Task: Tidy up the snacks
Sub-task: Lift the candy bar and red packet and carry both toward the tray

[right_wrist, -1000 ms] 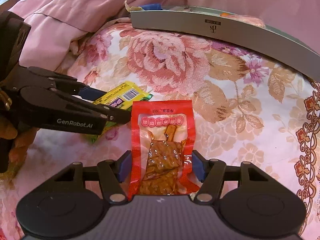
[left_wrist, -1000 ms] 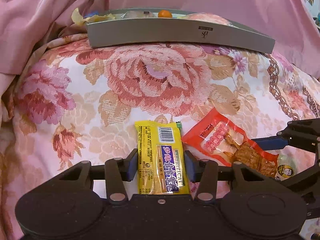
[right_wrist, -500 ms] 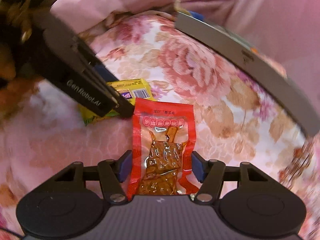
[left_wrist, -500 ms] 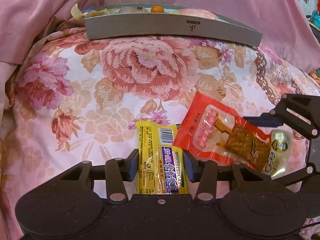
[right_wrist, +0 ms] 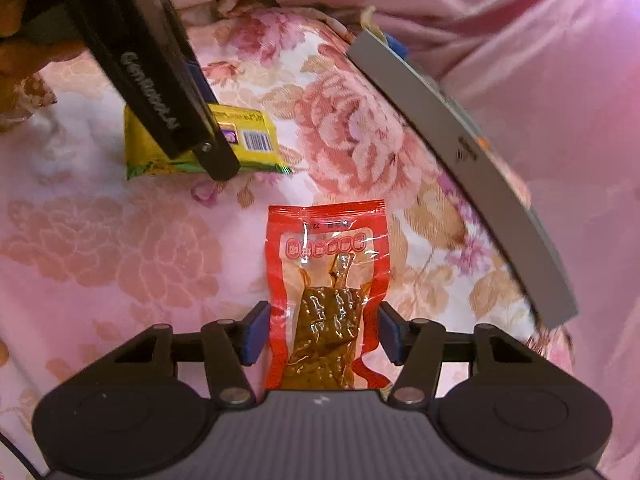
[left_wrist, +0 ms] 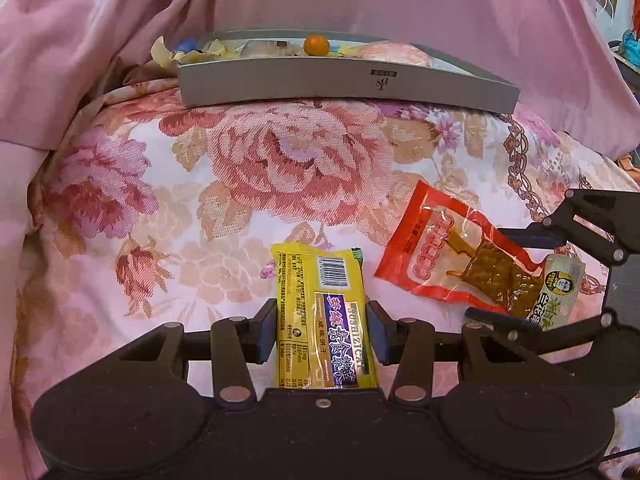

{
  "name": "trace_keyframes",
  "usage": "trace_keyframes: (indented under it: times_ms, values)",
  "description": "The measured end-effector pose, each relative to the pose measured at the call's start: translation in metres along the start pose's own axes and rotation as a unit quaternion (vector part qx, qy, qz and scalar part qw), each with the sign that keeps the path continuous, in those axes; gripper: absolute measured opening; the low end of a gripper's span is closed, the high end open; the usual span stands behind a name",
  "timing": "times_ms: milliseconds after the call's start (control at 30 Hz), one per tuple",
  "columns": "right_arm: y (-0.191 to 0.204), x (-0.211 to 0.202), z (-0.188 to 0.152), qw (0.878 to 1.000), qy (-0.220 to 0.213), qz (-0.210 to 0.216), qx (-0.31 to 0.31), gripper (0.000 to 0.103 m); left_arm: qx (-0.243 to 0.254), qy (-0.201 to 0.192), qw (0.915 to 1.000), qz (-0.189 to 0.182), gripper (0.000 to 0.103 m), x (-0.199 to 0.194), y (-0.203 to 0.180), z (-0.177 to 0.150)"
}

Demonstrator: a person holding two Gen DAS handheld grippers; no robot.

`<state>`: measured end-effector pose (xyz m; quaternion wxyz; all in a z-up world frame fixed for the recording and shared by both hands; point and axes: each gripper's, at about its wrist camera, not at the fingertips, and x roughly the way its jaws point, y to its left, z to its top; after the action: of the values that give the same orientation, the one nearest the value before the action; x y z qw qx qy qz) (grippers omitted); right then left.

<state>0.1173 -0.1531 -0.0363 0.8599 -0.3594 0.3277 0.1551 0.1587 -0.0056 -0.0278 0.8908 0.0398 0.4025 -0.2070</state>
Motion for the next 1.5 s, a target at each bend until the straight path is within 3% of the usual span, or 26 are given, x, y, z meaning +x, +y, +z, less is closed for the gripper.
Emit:
trace_keyframes:
  times_ms: [333,500,600,700,767,800,967,1000,1067,1167,1500]
  values:
    - [-0.014,-0.005,-0.002,0.998,0.0,0.022,0.054,0.052,-0.005,-0.007,1.0,0.001,0.048,-0.002,0.0,0.001]
    - [-0.021,-0.006,-0.003,0.995,0.001,0.043,0.085,0.053,-0.002,-0.008,1.0,0.0,0.048,-0.003,-0.001,-0.001]
    - [-0.031,0.0,-0.004,0.989,0.01,0.075,0.127,0.061,-0.006,-0.006,1.0,0.0,0.048,-0.001,0.001,-0.001]
    - [-0.046,0.011,-0.009,0.972,0.021,0.128,0.196,0.069,-0.009,-0.007,0.9999,-0.001,0.048,0.001,0.002,-0.001]
    - [-0.053,0.016,-0.01,0.965,0.022,0.139,0.223,0.082,-0.013,-0.005,0.9999,0.001,0.048,0.003,0.003,-0.001]
    - [-0.055,0.019,-0.009,0.962,0.018,0.145,0.232,0.083,-0.015,-0.004,0.9999,0.001,0.048,0.004,0.003,0.0]
    - [-0.05,0.033,-0.005,0.961,0.035,0.156,0.227,0.087,-0.018,-0.003,0.9998,-0.002,0.048,0.007,0.005,-0.002]
    - [-0.046,0.034,-0.005,0.963,0.034,0.15,0.22,0.086,-0.018,-0.004,0.9998,-0.002,0.048,0.007,0.005,-0.002]
    - [-0.045,0.03,-0.007,0.962,0.025,0.147,0.227,0.066,-0.016,-0.009,0.9998,-0.001,0.048,0.007,0.005,-0.002]
    - [-0.048,0.025,-0.009,0.962,0.015,0.138,0.236,0.052,-0.019,-0.012,0.9997,0.0,0.048,0.007,0.004,0.0]
    - [-0.039,0.004,-0.005,0.98,-0.016,0.099,0.17,0.049,-0.016,-0.042,0.999,0.003,0.048,-0.004,0.003,0.01]
